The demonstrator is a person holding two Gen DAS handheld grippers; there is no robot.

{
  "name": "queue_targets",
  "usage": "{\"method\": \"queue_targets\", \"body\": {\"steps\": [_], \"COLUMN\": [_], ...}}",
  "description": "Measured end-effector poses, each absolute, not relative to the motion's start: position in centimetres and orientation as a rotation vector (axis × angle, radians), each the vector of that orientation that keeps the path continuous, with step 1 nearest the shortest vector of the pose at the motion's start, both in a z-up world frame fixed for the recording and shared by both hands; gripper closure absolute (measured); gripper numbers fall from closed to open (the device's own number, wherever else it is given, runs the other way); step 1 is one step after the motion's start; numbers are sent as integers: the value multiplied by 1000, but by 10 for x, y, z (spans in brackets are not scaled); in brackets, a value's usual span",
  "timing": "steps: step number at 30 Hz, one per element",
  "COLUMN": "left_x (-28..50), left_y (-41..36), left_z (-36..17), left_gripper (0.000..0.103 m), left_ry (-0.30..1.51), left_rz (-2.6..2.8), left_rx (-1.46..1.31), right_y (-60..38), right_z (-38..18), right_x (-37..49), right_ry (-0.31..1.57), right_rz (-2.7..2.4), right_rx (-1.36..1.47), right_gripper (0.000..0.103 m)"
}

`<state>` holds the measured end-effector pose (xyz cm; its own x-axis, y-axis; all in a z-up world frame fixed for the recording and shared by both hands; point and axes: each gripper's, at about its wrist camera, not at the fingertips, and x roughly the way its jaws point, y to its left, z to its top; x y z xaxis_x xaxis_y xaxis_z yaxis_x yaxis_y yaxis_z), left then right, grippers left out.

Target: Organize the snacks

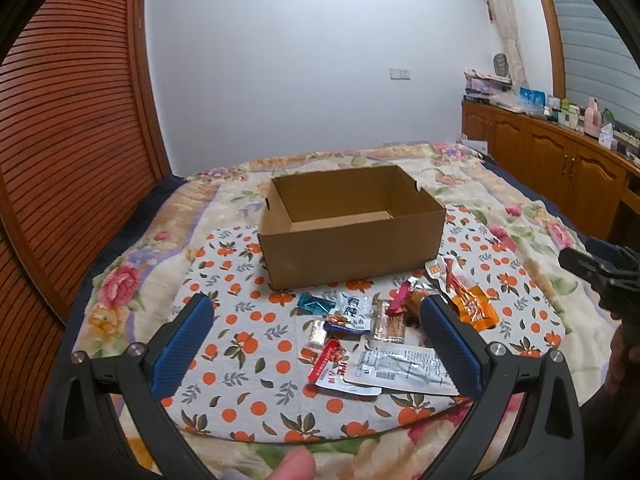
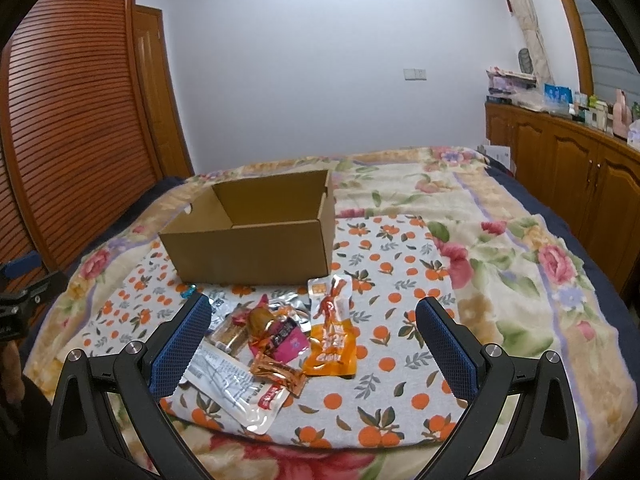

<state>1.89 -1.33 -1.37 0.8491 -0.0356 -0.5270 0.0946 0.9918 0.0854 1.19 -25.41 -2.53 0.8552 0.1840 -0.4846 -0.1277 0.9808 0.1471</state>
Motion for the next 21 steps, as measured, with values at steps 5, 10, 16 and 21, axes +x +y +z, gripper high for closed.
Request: {"method": "queue_targets", "body": {"steps": [5, 10, 16, 21], "left_x": [36, 56, 87, 113], "left_y": [-14, -3, 6, -3], "left_z": [-22, -30, -49, -64], "left_gripper": [0, 0, 0, 1], "left_ry": [604, 655, 741, 796], "left_rz": [-82, -87, -129, -179], "left_rx": [105, 58, 5, 25], "right_y": [-264, -270, -275, -273], "right_z": [-31, -40, -57, -71], "right_x": [32, 52, 81, 102], "right_ry": [550, 586, 660, 708], "right_rz": [148, 149, 172, 201], "right_rx": [119, 118, 133, 113], "right_gripper": [0, 0, 0, 1]}}
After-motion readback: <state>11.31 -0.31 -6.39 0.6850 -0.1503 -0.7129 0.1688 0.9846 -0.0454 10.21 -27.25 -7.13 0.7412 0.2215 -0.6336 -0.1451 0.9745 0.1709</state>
